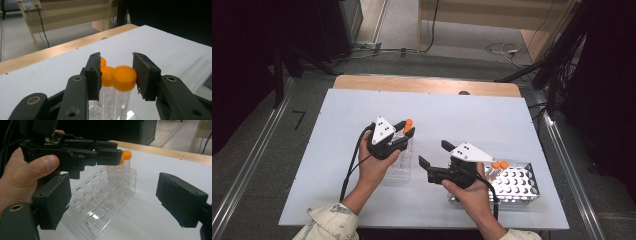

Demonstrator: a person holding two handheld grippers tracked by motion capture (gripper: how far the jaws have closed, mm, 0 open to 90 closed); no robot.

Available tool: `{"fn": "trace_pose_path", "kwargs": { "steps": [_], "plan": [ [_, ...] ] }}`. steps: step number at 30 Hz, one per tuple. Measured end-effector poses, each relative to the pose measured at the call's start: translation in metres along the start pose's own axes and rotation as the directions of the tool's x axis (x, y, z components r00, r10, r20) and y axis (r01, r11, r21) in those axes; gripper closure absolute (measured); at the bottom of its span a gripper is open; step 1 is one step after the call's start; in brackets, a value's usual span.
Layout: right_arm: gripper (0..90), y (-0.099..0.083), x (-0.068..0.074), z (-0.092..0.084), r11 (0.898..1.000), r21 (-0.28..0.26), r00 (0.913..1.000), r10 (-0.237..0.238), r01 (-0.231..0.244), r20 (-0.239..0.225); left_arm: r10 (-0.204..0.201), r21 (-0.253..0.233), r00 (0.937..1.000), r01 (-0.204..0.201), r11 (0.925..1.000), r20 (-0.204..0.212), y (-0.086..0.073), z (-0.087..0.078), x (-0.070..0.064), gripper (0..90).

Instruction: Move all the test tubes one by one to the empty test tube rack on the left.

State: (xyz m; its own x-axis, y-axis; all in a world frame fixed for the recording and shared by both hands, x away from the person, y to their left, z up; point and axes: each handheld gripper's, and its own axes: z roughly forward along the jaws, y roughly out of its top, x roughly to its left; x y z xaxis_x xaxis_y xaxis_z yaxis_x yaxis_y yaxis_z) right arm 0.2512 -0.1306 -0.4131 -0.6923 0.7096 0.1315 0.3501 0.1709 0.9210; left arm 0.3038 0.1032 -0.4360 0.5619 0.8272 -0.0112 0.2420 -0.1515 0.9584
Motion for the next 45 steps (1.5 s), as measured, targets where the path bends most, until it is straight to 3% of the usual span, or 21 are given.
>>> {"fn": "trace_pose_path", "kwargs": {
  "steps": [7, 13, 22, 33, 45],
  "plan": [
    [11.5, 0.000, 0.000, 0.000, 1.000, 0.001, 1.0000, 0.000, 0.000, -0.001, -0.011, -0.001, 0.9999, 0.011, 0.9999, 0.007, 0.001, -0.001, 0.000, 52.3],
    [11.6, -0.001, 0.000, -0.001, 1.000, -0.003, 1.0000, -0.003, 0.003, 0.000, -0.037, -0.005, 0.9980, 0.038, 0.9993, 0.052, 0.003, -0.003, -0.001, 43.3],
    [11.5, 0.001, -0.003, -0.015, 1.000, -0.029, 0.9999, -0.004, 0.005, 0.010, -0.058, -0.006, 0.9961, 0.059, 0.9982, 0.067, 0.007, -0.011, 0.000, 34.4],
    [11.7, -0.003, -0.016, -0.044, 0.998, -0.056, 0.9980, 0.001, 0.002, 0.063, -0.063, -0.017, 0.9968, 0.064, 0.9978, 0.048, 0.007, -0.022, 0.004, 29.9],
    [12.2, -0.010, -0.036, -0.080, 0.995, -0.099, 0.9893, 0.018, -0.003, 0.145, -0.076, -0.022, 0.9962, 0.077, 0.9968, 0.043, 0.006, -0.025, 0.006, 29.5]
  ]
}}
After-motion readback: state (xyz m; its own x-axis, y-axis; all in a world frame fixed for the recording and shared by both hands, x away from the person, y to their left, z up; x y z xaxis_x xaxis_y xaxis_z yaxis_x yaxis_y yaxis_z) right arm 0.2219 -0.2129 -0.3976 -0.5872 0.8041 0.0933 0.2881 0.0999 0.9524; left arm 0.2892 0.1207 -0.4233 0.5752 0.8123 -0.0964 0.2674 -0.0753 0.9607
